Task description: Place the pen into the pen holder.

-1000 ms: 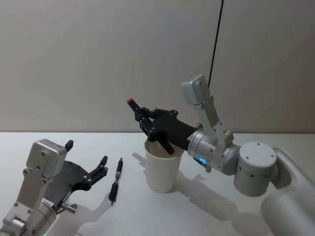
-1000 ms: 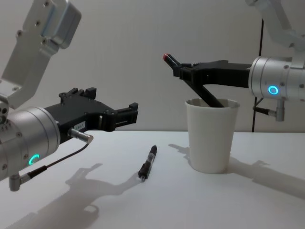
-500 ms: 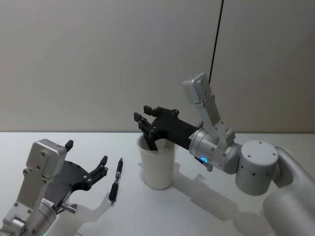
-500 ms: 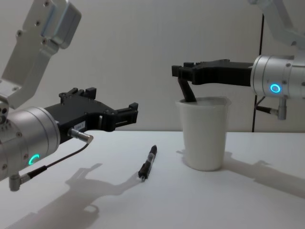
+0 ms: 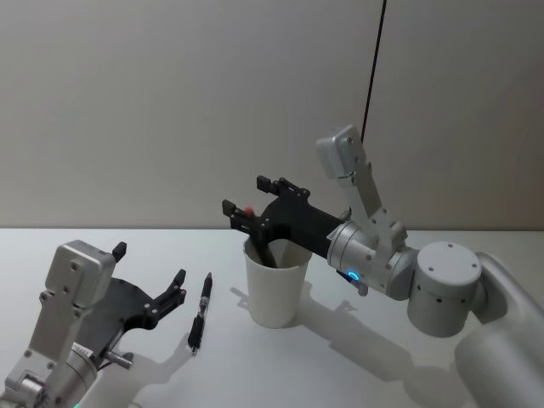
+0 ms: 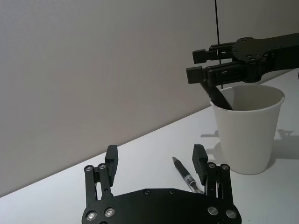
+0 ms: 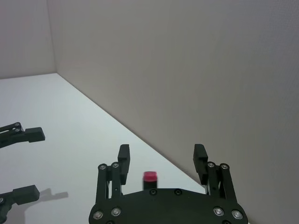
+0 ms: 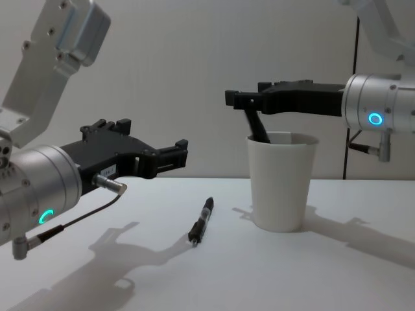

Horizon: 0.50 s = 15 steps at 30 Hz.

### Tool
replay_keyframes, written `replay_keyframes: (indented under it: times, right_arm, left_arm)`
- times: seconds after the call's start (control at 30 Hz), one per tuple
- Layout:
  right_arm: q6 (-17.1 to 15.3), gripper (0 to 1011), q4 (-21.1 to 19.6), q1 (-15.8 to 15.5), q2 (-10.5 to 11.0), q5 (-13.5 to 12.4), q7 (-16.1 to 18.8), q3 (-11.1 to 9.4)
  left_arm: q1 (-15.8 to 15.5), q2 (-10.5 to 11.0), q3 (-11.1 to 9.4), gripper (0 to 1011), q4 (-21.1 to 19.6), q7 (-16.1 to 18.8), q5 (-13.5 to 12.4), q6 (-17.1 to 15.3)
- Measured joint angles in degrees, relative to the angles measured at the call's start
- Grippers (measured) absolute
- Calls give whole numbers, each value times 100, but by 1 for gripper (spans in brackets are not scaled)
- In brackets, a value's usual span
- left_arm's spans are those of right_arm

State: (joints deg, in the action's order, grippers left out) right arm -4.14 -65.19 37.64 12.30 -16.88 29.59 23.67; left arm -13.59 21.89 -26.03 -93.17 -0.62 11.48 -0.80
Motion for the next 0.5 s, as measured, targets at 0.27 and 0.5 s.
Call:
replay_keyframes:
  times: [0.27,0.5]
  right_arm:
    - [-44,1000,-42,0,23,-27,5,-1]
    - [-399,1001,-357,2,174,-249,100,-148]
  left_arm:
    - [0,0,0,1002,0,0,0,0]
    - [0,0,0,1002,0,0,0,0]
